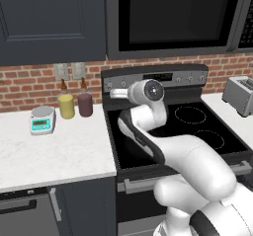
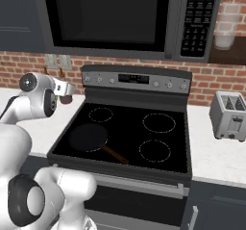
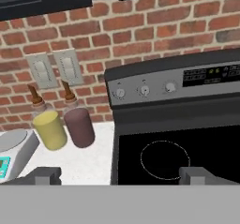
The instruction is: Turn off the front left burner of the stove.
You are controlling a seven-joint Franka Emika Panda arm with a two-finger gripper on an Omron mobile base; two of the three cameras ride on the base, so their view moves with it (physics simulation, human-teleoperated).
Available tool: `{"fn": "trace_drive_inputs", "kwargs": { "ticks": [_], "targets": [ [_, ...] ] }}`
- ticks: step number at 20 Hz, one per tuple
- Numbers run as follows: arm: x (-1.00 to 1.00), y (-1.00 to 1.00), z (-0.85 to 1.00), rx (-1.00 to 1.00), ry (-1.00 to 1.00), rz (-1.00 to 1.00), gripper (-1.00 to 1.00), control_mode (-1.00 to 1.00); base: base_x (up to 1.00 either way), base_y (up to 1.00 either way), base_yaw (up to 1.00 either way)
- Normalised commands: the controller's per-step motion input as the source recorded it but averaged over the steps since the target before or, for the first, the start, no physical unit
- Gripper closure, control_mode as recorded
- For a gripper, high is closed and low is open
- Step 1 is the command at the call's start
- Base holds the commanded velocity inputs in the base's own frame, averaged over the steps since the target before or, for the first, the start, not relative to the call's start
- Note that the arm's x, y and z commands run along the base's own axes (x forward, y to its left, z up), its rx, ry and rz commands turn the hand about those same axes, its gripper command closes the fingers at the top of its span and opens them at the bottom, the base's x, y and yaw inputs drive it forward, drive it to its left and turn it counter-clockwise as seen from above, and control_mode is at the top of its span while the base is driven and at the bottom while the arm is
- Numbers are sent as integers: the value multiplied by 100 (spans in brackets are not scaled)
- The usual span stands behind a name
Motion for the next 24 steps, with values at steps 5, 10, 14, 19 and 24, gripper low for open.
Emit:
{"fn": "trace_drive_inputs", "kwargs": {
  "ticks": [5,10,14,19,24],
  "targets": [
    [32,0,0,18,0,8,-100,-100,0,0,0],
    [35,0,0,5,1,3,-100,-100,0,0,0],
    [31,0,1,0,2,-3,-100,-100,0,0,0],
    [33,0,13,0,10,-9,-100,-100,0,0,0],
    [11,-8,8,1,10,-7,-100,-100,0,0,0]
  ]
}}
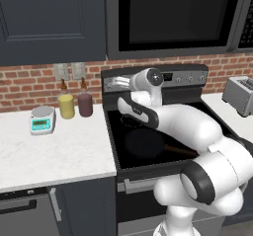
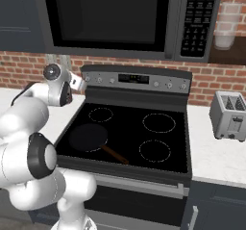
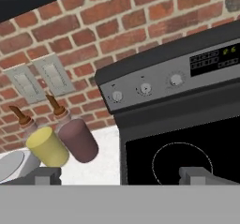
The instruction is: Turn off the front left burner of the stove.
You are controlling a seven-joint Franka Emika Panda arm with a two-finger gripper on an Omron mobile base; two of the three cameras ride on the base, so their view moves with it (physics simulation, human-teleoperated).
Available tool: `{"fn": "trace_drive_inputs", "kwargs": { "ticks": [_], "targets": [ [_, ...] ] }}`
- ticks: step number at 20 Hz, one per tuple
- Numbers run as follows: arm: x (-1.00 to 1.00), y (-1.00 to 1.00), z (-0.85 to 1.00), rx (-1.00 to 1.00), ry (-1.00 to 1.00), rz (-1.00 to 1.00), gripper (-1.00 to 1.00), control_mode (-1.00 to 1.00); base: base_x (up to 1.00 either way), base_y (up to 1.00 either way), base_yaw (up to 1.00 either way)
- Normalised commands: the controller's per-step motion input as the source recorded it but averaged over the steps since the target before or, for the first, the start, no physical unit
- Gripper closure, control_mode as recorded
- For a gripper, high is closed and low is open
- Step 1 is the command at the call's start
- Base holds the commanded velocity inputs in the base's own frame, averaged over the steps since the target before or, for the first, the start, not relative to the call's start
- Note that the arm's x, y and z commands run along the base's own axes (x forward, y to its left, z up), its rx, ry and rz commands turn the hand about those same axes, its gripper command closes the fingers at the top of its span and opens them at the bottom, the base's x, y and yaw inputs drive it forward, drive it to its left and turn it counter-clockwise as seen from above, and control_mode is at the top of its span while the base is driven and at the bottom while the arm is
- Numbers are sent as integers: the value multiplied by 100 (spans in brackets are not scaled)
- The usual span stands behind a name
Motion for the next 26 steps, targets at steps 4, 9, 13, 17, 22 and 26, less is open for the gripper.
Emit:
{"fn": "trace_drive_inputs", "kwargs": {
  "ticks": [4,9,13,17,22,26],
  "targets": [
    [0,-1,0,0,0,0,-100,-100,0,0,0],
    [17,0,-1,0,0,0,-100,-100,0,0,0],
    [34,0,-2,0,1,0,-100,-100,0,0,0],
    [31,-2,0,0,2,0,-100,-100,0,0,0],
    [11,0,-11,0,6,0,-100,-100,0,0,0],
    [0,0,-21,0,11,0,-100,-100,0,0,0]
  ]
}}
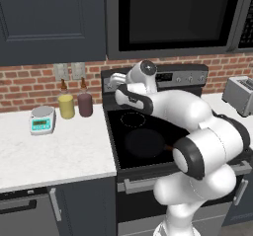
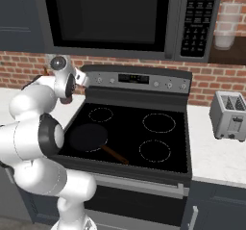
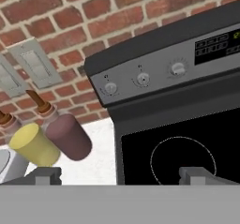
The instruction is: Turn off the front left burner of the stove.
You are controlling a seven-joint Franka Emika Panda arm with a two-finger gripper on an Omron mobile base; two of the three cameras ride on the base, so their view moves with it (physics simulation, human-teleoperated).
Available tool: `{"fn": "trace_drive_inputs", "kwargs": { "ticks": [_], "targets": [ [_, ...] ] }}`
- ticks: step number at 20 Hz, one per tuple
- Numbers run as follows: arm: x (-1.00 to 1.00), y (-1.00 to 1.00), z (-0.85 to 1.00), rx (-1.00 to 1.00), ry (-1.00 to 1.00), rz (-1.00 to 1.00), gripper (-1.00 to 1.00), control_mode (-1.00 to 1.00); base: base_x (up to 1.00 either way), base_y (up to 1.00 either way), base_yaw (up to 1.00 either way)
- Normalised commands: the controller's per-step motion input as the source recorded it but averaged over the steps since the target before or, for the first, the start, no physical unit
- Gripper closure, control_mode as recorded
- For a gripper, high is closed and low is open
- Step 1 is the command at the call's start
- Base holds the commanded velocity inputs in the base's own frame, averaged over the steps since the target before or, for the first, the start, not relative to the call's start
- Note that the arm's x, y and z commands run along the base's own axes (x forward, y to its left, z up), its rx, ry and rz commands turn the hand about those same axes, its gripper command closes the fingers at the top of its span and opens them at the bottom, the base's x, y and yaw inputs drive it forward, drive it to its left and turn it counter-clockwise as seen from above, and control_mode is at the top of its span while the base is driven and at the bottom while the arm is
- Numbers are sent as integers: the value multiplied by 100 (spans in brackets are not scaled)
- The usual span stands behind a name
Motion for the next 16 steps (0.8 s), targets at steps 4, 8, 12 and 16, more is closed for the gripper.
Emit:
{"fn": "trace_drive_inputs", "kwargs": {
  "ticks": [4,8,12,16],
  "targets": [
    [1,0,-27,0,13,0,-100,-100,0,0,0],
    [17,0,-14,0,1,0,-100,-100,0,0,0],
    [33,0,-3,0,0,0,-100,-100,0,0,0],
    [31,6,0,0,0,0,-100,-100,0,0,0]
  ]
}}
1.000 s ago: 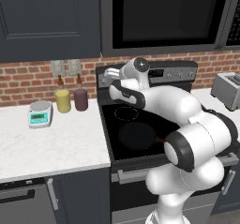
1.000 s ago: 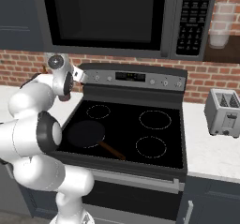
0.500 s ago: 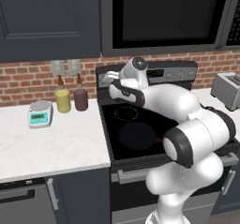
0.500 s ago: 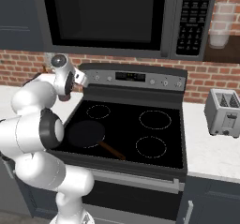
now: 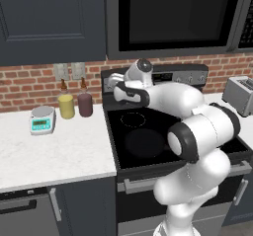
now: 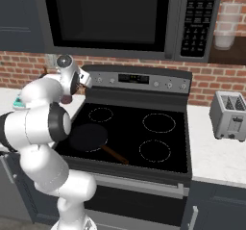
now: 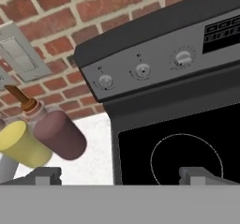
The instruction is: Turn off the front left burner of the stove.
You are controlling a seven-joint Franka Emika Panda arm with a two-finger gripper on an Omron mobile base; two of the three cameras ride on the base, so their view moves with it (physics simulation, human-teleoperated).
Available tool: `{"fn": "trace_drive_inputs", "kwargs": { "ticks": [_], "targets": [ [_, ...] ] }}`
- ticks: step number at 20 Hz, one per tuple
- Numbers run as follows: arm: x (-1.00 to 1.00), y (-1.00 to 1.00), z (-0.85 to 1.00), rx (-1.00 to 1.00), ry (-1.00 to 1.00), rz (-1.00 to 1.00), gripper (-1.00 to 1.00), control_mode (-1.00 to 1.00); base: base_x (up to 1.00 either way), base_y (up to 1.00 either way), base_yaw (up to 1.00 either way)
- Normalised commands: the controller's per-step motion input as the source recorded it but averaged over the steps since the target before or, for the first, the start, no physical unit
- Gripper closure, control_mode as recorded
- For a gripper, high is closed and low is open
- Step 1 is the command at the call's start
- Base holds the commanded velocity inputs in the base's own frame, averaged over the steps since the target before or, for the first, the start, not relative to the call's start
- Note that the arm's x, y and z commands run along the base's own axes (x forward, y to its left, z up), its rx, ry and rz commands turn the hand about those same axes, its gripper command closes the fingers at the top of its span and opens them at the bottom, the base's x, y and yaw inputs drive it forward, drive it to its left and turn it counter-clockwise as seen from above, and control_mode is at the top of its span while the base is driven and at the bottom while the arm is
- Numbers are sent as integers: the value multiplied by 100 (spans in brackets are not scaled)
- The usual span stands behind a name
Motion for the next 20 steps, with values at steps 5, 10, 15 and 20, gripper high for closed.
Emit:
{"fn": "trace_drive_inputs", "kwargs": {
  "ticks": [5,10,15,20],
  "targets": [
    [14,15,0,0,0,0,-100,-100,0,0,0],
    [11,19,-5,0,-4,0,-100,-100,0,0,0],
    [18,3,-10,0,-4,0,-100,-100,0,0,0],
    [35,2,-13,0,-4,0,-100,-100,0,0,0]
  ]
}}
